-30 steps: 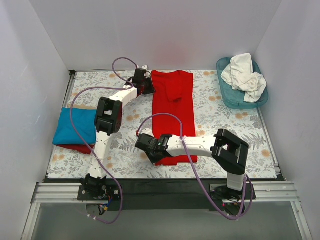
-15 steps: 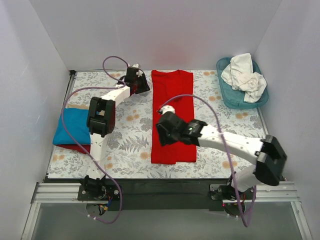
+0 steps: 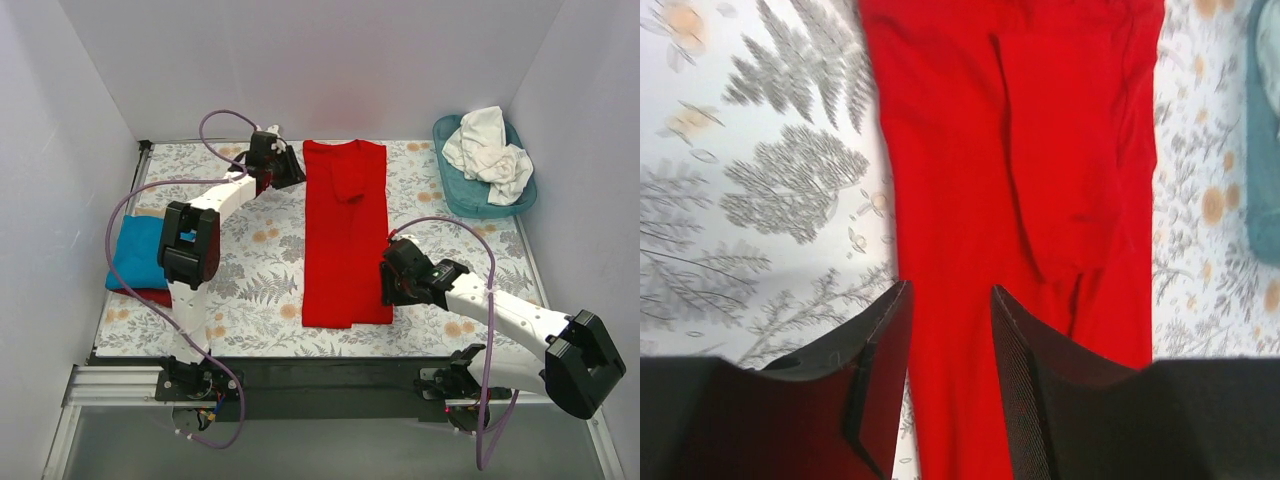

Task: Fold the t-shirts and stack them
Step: Fold the tshirt

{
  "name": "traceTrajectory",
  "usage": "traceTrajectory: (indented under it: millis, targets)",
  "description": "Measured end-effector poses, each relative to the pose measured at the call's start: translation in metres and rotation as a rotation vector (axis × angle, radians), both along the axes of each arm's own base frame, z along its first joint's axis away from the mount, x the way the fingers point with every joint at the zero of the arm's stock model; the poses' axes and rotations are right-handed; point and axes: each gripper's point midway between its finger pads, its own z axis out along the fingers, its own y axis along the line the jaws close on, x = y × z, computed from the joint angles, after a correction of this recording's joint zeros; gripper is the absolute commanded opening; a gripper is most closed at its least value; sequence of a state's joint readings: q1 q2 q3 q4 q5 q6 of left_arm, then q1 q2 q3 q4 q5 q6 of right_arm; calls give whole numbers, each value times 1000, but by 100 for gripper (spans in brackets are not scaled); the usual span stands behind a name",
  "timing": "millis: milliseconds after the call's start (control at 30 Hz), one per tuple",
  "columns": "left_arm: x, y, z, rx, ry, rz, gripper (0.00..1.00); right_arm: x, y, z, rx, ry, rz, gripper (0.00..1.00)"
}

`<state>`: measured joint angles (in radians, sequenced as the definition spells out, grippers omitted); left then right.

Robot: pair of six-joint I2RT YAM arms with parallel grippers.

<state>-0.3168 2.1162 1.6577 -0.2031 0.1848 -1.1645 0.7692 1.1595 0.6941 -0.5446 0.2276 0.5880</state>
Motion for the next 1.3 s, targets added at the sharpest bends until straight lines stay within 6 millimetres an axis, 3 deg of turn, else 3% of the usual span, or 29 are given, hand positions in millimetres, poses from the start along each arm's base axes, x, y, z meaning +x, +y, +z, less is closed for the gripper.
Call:
traceTrajectory:
  millis: [200, 367, 700, 967, 1300]
  targets:
    - [-18, -35, -49, 67, 76, -90, 34, -1, 5, -7, 46, 24, 4, 43]
    - [-22, -49, -85, 144, 114, -101, 32, -12, 4, -19, 56, 62, 13, 41]
    - [-11, -41, -85, 208, 86, -51, 31, -24, 5, -26, 58, 90, 34, 33]
    - [-8, -40, -86, 240, 74, -36, 30, -29, -1, -35, 36, 105, 26, 1]
    - [-2, -38, -87, 273, 64, -19, 30, -34, -11, -34, 56, 71, -12, 1]
